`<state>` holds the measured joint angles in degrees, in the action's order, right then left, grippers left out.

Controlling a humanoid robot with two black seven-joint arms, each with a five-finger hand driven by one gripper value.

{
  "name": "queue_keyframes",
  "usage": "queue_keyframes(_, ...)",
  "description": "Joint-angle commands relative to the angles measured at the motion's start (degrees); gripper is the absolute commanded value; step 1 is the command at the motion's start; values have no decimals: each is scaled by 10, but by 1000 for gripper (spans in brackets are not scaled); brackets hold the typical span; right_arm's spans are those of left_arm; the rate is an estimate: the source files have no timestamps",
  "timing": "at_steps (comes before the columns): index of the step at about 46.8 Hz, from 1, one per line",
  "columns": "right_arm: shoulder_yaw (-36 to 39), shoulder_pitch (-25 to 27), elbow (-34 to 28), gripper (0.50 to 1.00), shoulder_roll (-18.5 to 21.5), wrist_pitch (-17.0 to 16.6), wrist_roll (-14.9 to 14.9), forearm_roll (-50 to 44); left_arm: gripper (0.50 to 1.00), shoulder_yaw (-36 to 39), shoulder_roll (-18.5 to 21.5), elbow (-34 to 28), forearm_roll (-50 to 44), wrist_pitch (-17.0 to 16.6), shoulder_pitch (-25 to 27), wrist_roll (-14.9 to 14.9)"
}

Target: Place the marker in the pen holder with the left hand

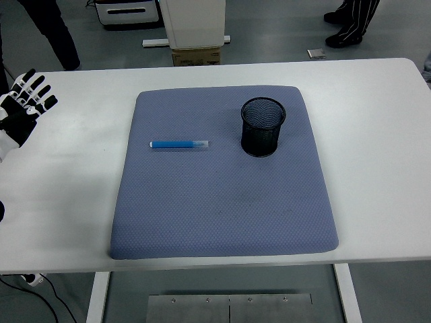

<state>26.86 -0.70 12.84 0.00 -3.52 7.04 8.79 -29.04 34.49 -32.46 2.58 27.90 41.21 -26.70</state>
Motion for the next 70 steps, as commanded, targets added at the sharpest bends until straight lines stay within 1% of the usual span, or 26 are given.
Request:
queue_keyframes(1,0,0,0,1000,0,0,0,0,1000,7,33,-9,26,-2,16,2)
queue_keyframes(6,0,0,0,1000,0,0,0,0,1000,55,65,-44,42,-2,50,2)
queue_keyframes(11,0,0,0,1000,0,0,0,0,1000,143,84,-55,43,-5,106,2)
queue_keyframes(16,0,0,0,1000,0,0,0,0,1000,257,74,-56,44,-14,163,2)
queue_keyframes(19,-1,0,0,1000,0,0,0,0,1000,324,52,-57,46,-22,193,2)
queue_keyframes(22,-1,0,0,1000,0,0,0,0,1000,363,36,-59,48,-35,223,2)
queue_keyframes(25,0,0,0,1000,0,0,0,0,1000,385,23,-68,63,-40,246,2)
queue_keyframes(31,0,0,0,1000,0,0,0,0,1000,392,-8,-85,169,-47,273,2)
queue_keyframes(32,0,0,0,1000,0,0,0,0,1000,392,-8,-85,169,-47,273,2)
queue_keyframes(33,0,0,0,1000,0,0,0,0,1000,392,-23,-94,222,-64,277,2)
queue_keyframes(35,0,0,0,1000,0,0,0,0,1000,392,-33,-95,253,-73,278,2)
queue_keyframes(38,0,0,0,1000,0,0,0,0,1000,392,-51,-93,297,-81,281,2)
queue_keyframes(41,-1,0,0,1000,0,0,0,0,1000,392,-60,-93,335,-85,284,2)
queue_keyframes(46,0,0,0,1000,0,1,0,0,1000,392,-72,-87,369,-86,290,2)
queue_keyframes(53,-1,0,0,1000,0,0,0,0,1000,392,-74,-84,416,-92,292,2)
queue_keyframes(54,-1,0,0,1000,0,0,0,0,1000,392,-77,-85,441,-92,292,2)
queue_keyframes(59,0,0,0,1000,0,0,0,0,1000,392,-85,-82,481,-93,301,2)
queue_keyframes(64,-1,0,0,1000,0,0,0,0,1000,395,-116,-77,507,-93,303,2)
queue_keyframes(70,-1,0,0,1000,0,0,0,0,1000,397,-149,-36,535,-93,307,2)
